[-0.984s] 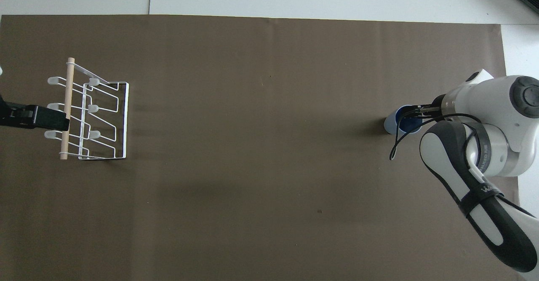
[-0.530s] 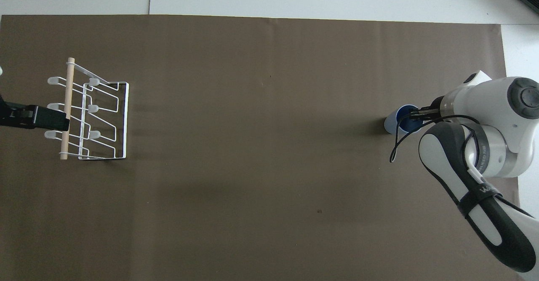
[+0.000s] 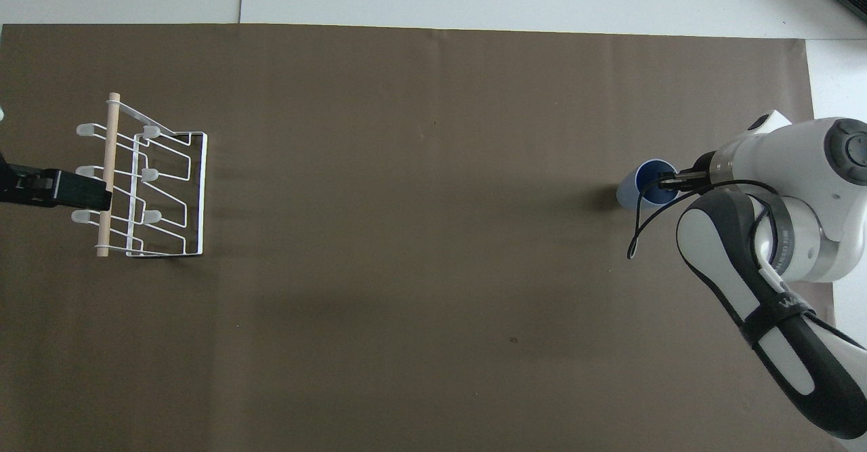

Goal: Hang cup on cup holder
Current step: 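Close the right gripper on the blue cup's rim, then lift the cup with the right gripper while the left gripper rises, then carry the cup toward the left gripper while the left gripper approaches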

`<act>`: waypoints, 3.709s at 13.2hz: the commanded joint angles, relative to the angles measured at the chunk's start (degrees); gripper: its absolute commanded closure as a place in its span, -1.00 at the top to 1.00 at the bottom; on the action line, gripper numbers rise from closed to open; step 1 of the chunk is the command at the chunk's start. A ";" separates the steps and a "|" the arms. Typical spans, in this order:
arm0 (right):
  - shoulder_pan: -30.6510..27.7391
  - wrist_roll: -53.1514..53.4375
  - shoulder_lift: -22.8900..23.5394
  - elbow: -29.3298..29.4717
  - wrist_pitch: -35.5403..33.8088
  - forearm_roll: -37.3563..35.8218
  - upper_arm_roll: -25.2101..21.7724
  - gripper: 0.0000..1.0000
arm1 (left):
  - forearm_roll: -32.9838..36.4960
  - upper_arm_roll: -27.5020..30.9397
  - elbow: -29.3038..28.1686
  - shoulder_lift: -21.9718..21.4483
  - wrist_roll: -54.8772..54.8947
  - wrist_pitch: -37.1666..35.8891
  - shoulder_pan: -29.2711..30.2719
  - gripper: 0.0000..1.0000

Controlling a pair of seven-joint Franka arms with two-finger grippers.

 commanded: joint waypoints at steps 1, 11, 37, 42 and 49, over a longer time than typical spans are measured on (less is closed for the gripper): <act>-0.28 -2.71 -2.18 3.32 -5.15 3.79 0.38 -1.00 | 0.20 0.19 -2.24 -1.95 -0.61 0.62 -0.13 1.00; 0.16 -5.79 -4.74 10.18 -18.43 39.54 1.96 -1.00 | 0.20 0.19 -2.24 -1.95 -0.69 0.88 -0.13 1.00; 12.56 -0.25 -5.36 6.23 -16.07 88.53 5.22 -1.00 | -44.89 -8.41 -4.34 -1.68 -73.25 22.22 -1.36 1.00; 13.70 2.38 -5.53 5.70 -16.06 88.97 5.30 -1.00 | -45.24 -13.43 -6.45 -2.04 -88.21 30.68 -1.36 1.00; 13.70 2.38 -5.45 5.70 -15.98 88.97 5.30 -1.00 | -44.71 -14.49 -14.72 -5.55 -94.55 39.96 -5.49 1.00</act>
